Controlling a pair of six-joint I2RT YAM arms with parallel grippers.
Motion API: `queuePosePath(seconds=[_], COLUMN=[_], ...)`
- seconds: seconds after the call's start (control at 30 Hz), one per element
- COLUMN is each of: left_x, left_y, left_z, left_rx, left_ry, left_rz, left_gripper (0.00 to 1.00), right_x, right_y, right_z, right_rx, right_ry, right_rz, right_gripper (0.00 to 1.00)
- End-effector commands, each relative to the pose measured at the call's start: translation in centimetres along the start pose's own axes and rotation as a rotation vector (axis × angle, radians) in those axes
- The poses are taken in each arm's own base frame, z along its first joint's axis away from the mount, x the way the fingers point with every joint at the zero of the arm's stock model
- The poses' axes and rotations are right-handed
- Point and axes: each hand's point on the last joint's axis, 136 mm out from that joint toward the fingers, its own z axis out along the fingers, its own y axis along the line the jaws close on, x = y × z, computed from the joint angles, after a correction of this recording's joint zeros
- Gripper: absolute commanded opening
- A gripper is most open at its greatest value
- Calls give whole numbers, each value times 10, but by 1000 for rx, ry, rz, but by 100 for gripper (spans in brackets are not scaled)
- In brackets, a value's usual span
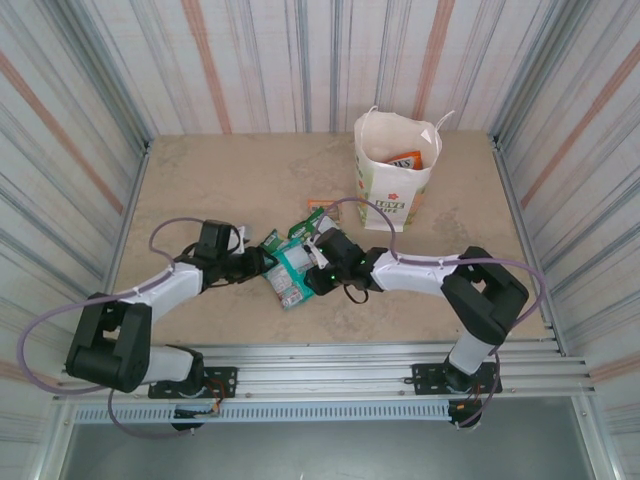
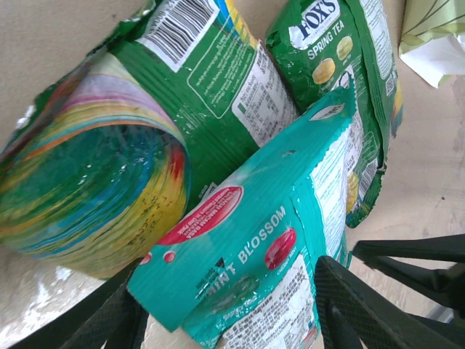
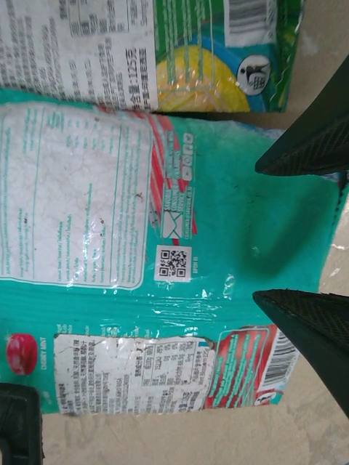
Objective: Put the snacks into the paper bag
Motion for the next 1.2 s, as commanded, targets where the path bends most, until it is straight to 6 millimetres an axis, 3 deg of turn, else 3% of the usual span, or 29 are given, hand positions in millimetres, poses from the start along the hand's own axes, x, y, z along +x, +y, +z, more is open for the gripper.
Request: queuePosePath(seconds=[0.0, 0.4, 0.6, 0.87, 1.17], left_x=[4, 8, 4, -4, -7], left_y=[-9, -43, -48, -61, -99], left_z=[6, 14, 15, 4, -13], left_rx=[65, 169, 156, 119, 239], left_ry=[22, 65, 47, 18, -5], left_rz=[0, 61, 85, 191, 353], left_gripper=[61, 43, 19, 1, 0], right_x=[-5, 2, -4, -23, -47], right_y=[7, 2, 4, 14, 6], right_z=[8, 14, 8, -20, -70], right_rx=[-21, -1, -2, -39, -19], right_ry=[-1, 27, 5, -78, -227], right_rz=[24, 35, 32, 3, -12], right_gripper=[43, 42, 42, 44, 45])
